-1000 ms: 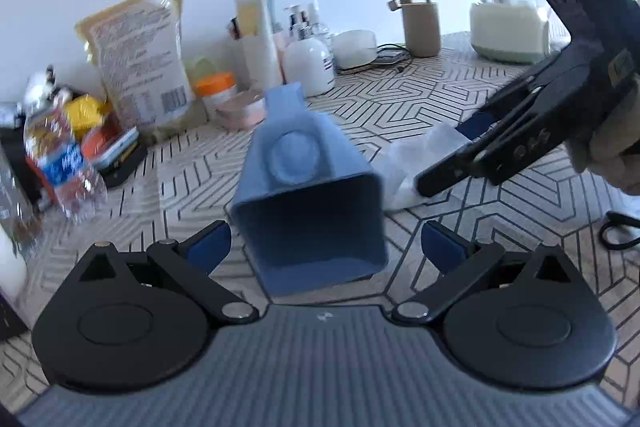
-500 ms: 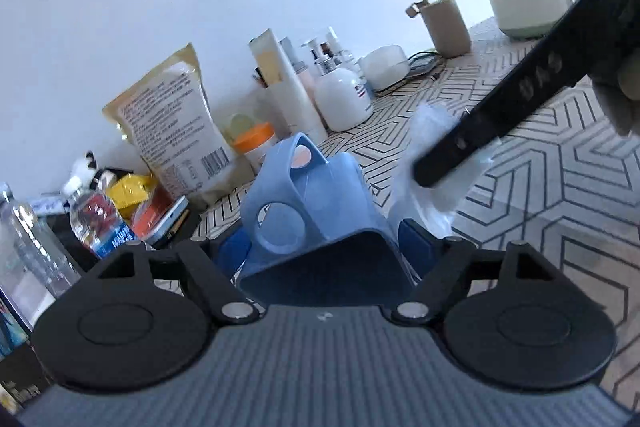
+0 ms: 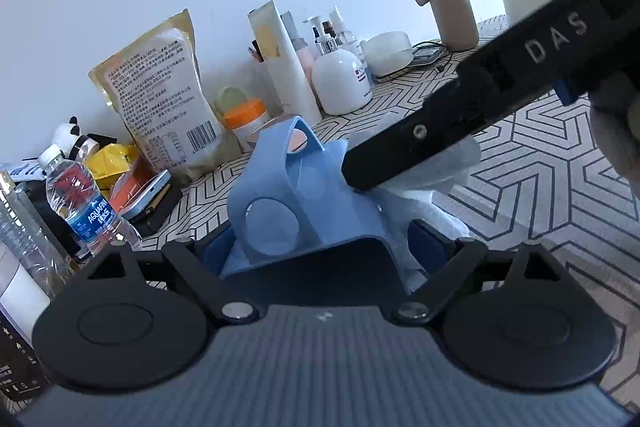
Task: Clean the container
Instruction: 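Lift the blue container with the left tool while the right tool brings the wipe to it, then hold the container with the left tool while the right tool wipes its outer wall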
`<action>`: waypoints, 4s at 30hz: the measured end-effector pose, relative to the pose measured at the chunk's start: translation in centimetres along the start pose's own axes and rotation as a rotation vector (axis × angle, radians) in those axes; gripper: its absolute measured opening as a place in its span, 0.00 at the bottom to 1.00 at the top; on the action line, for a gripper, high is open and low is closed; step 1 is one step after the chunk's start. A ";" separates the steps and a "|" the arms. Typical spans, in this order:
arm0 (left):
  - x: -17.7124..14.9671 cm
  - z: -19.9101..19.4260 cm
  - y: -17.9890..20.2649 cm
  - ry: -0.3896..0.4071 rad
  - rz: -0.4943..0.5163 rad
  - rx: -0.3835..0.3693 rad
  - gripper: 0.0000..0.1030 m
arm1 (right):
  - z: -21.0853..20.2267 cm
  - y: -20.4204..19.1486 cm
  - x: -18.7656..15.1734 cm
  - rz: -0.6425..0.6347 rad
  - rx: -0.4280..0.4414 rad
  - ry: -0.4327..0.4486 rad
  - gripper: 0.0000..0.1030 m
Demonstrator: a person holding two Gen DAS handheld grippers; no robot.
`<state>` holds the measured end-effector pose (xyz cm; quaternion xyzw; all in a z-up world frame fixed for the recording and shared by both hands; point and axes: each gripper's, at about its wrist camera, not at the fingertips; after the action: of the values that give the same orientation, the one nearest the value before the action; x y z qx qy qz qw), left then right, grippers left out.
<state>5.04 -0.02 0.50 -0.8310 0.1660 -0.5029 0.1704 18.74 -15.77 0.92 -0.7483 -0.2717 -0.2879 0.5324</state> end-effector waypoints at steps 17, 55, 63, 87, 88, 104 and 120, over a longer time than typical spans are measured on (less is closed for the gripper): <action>0.0 -1.9 -0.4 0.009 -0.046 -0.093 0.78 | 0.5 -0.7 -0.7 0.041 0.153 -0.016 0.20; -0.7 -0.9 -1.0 -0.018 -0.130 -0.129 0.77 | -3.6 -1.2 -2.3 -0.050 -0.486 -0.115 0.61; -0.7 -0.1 -1.7 -0.049 -0.158 -0.174 0.77 | -1.6 -1.8 -2.3 -0.223 -0.462 -0.195 0.14; -0.5 0.0 -0.9 -0.057 -0.114 -0.201 0.74 | -0.6 -2.2 0.2 0.004 -0.015 -0.010 0.11; -0.5 0.0 -0.9 -0.058 -0.117 -0.202 0.74 | -0.5 -2.4 0.4 -0.028 -0.049 0.002 0.11; -0.4 -0.3 -0.2 -0.069 -0.123 -0.190 0.73 | -1.3 -4.1 -0.9 -0.076 -0.012 -0.052 0.11; -0.4 -0.7 0.0 -0.071 -0.124 -0.188 0.73 | -2.3 1.6 -1.1 0.202 -0.033 0.059 0.15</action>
<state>4.27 0.12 0.49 -0.8692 0.1547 -0.4649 0.0661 18.81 -18.52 -0.27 -0.7717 -0.1745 -0.2588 0.5542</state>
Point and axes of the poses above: each gripper's, at about its wrist camera, not at the fingertips, and z roughly the way its jaws point, y to its right, x to its top, and after that the axes turned 7 degrees about z, right-handed
